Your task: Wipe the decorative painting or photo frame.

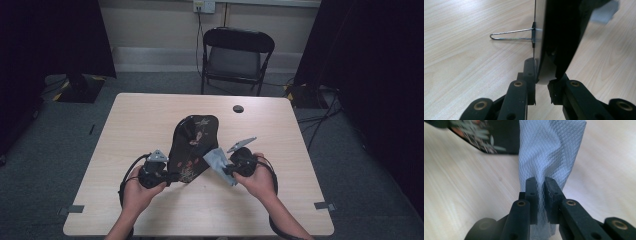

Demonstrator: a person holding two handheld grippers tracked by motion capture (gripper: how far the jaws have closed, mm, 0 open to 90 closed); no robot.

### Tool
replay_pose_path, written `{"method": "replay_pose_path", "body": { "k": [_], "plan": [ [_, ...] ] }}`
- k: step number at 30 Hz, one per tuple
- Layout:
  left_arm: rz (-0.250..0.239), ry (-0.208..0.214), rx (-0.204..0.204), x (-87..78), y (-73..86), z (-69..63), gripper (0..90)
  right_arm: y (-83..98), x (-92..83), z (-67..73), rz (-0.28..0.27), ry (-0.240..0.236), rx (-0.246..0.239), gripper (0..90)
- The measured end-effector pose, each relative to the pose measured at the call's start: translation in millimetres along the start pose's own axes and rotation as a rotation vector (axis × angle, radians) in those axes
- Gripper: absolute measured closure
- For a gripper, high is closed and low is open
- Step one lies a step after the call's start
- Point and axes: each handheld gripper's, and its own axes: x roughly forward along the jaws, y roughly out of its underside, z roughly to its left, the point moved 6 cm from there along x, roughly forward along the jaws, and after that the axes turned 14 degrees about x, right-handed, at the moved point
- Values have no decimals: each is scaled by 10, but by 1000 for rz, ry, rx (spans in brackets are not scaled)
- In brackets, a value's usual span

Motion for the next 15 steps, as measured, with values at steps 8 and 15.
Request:
{"method": "replay_pose_path", "body": {
  "k": [8,15],
  "plan": [
    [-1,0,-1,2,-3,11,786,-349,-490,24,-97,11,-18,826],
    [0,8,-2,1,-5,21,786,-658,-807,120,-183,-7,-27,826]
  ]
}}
